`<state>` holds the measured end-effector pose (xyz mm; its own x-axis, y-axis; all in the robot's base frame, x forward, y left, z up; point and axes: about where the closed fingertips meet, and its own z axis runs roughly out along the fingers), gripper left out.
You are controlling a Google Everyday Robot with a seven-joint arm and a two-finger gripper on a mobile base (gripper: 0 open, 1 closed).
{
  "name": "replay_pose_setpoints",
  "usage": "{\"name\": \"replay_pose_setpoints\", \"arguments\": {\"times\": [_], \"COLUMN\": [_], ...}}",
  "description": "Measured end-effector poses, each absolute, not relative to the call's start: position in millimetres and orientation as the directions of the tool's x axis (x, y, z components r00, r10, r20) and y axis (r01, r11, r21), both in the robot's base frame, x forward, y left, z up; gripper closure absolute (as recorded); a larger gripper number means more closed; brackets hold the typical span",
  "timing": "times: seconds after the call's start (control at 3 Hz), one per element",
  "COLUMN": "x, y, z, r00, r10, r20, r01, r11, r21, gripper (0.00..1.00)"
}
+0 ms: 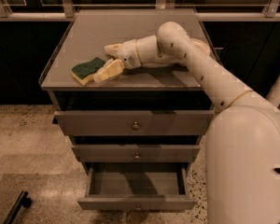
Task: Place sponge into bottom drawer
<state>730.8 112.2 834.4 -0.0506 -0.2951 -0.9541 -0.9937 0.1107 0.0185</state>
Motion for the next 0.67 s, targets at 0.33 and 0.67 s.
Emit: {"name": "replay_pose_setpoints", "arguments": {"times": [0.33,0.67], "x": [730.9,730.9], "y": [113.9,113.9], "z": [834.3,834.3], "r00": [-0.049,-0.049], "r10": [-0.297,-0.297], "r20": [-0.954,-0.954], "r01": [-0.994,-0.994], "r11": [0.108,0.108], "r21": [0.018,0.018], "gripper": [0.17,0.40]}}
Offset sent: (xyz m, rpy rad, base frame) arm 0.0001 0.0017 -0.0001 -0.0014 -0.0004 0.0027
